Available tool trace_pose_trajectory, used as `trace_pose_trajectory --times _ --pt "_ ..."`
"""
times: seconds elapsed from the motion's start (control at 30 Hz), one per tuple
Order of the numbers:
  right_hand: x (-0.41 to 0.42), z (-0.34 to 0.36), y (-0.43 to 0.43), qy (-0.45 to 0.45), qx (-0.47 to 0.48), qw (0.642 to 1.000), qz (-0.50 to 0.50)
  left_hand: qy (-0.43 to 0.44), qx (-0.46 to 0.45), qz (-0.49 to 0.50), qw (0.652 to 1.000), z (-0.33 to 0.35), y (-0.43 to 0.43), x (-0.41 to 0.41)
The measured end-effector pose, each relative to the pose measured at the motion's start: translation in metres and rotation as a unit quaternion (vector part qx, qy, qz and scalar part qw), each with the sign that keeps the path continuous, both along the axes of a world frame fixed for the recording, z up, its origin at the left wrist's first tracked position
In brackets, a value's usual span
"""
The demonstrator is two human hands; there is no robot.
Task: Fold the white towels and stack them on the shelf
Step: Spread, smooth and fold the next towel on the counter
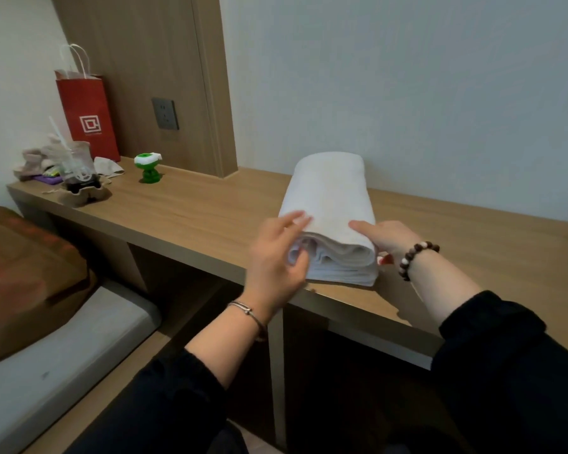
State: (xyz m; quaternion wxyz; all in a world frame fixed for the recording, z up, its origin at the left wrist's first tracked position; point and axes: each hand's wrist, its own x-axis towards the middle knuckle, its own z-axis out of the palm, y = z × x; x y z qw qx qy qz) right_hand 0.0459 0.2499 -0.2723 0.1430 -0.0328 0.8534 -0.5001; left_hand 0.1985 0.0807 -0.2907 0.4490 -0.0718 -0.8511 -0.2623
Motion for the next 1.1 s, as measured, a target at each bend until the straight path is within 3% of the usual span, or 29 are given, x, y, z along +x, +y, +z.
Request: trace_pose_trajectory --times 0.07,0.17,0.37,0.57,0.73,0.9,1.1 --pt "0.0 0.0 0.001 -0.006 -0.004 1.0 -0.002 -0.059 0.047 0.044 0.996 -0.004 -0.019 -0.006" --pt "0.002 0.001 0.002 -0.021 -0.012 1.0 -0.01 -0.209 0.166 -0.03 0.963 -0.012 -0.03 -0.01" --pt "0.002 -0.002 0.002 -0.059 -0.065 0.996 -0.018 -0.161 0.23 -0.094 0.955 -0.018 -0.02 -0.018" --pt "0.004 0.004 0.002 -0.119 -0.182 0.976 -0.019 -0.205 0.283 -0.09 0.933 -0.024 -0.025 -0.024" --pt "0.009 0.009 0.0 -0.172 -0.229 0.958 -0.03 -0.196 0.276 -0.092 0.936 -0.024 -0.025 -0.028" --pt "0.012 0.013 -0.004 -0.176 -0.2 0.963 -0.032 -0.158 0.266 -0.015 0.951 -0.025 -0.021 -0.039" --pt "0.001 0.023 0.003 -0.114 -0.204 0.97 -0.059 -0.19 0.101 0.046 0.976 -0.027 -0.039 -0.038"
